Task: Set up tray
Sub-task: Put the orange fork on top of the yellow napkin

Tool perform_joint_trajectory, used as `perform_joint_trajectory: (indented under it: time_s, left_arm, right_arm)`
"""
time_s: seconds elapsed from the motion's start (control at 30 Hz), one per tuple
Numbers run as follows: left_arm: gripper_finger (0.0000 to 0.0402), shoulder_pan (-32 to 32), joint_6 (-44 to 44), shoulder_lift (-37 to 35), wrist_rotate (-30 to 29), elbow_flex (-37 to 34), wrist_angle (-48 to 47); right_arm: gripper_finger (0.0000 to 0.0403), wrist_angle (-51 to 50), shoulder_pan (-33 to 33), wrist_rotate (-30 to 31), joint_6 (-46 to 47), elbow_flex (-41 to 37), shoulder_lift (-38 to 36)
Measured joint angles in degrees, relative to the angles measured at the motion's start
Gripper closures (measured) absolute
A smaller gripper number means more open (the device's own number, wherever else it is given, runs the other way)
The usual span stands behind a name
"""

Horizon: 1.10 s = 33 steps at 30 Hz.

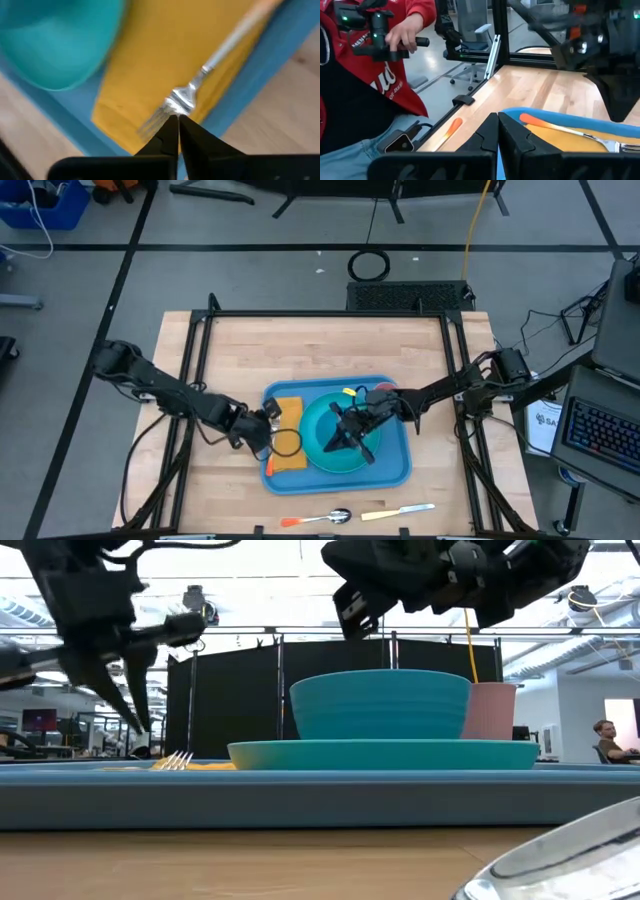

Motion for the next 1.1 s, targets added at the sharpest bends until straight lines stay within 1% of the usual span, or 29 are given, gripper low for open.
perform_joint_trajectory:
  time_s: [0.13,0.27,0.4,0.57,0.67,0.8,1.03,1.1]
  left_arm:
    - [0.033,-0.2,3.1,2.8,-0.9,0.0,0.3]
    - [0.0284,-0.6,4.0,3.5,-1.5,0.0,1.0]
    - [0.026,-1.8,7.8,3.5,-1.5,0.0,2.7]
    - [0.0265,-3.0,11.2,3.4,0.2,0.0,3.0]
    - [0.0276,-3.0,11.0,3.4,0.5,0.0,4.3]
    - [0.029,-2.4,9.4,3.6,2.9,0.0,5.1]
    - [0.0304,-1.7,10.2,7.0,4.1,0.0,5.6]
    - [0.0304,-1.7,10.7,8.1,3.3,-0.1,5.0]
  right_arm:
    - [0.0403,0.1,0.1,-0.1,-0.1,0.0,0.0]
    - [0.0403,0.2,0.1,-0.1,-0.3,0.0,0.0]
    - [0.0403,-0.2,0.0,0.0,-0.4,0.0,0.0]
    - [0.0403,-0.2,0.0,0.0,-0.4,0.0,0.0]
    - [0.0403,-0.2,0.0,0.0,-0.4,0.0,0.0]
    - [0.0403,-0.2,0.0,0.0,-0.2,0.0,0.0]
    - [0.0403,0.5,0.0,0.0,0.0,-0.4,0.0]
    - [0.0403,1.2,0.0,0.1,0.0,-1.0,0.0]
